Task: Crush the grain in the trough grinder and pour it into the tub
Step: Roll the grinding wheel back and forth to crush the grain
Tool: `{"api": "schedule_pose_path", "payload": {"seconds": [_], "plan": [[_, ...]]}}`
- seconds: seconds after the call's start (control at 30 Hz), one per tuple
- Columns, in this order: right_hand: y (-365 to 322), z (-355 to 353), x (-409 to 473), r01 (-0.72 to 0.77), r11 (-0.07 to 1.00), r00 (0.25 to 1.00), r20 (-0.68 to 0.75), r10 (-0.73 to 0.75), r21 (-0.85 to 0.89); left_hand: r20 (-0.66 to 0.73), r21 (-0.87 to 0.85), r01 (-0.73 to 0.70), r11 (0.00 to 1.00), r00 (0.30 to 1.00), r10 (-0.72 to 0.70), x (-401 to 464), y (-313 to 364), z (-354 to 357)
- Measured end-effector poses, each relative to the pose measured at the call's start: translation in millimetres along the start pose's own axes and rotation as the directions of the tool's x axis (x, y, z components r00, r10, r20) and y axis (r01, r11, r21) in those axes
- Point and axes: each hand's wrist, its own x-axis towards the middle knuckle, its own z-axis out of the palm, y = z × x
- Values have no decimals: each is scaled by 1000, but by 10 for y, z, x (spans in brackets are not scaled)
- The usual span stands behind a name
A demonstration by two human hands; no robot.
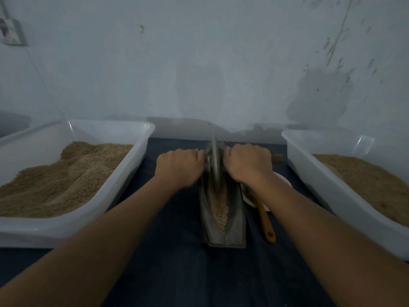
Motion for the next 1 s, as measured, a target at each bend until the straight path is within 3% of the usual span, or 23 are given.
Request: {"api": "schedule_pose_path", "payload": {"seconds": [0.17,0.27,0.43,0.57,0.67,0.77,0.9,1.0], "plan": [[49,-79,-679,65,991,986,-159,-46,114,-238,-75,-7,997,971,-11,-619,141,-120],[113,-87,-943,53,977,989,-145,-23,207,-287,-81,-67,994,957,41,-832,177,-212],[196,-48,-840,3,963,999,-41,8,269,-208,-30,-28,999,978,21,-626,249,-253],[104,32,-407,0,977,1000,24,-5,213,-59,28,57,998,997,-55,-339,114,-96],[62,61,-62,-23,990,1000,24,20,138,7,69,19,997,1000,-19,-120,28,-3],[65,50,87,-84,989,994,73,76,118,30,26,46,999,998,-47,108,41,-1],[129,98,11,-155,962,984,116,132,225,-4,68,37,997,999,-37,225,145,-99],[157,125,-161,-85,974,994,86,69,212,-67,92,30,995,997,-24,5,167,-85]]}}
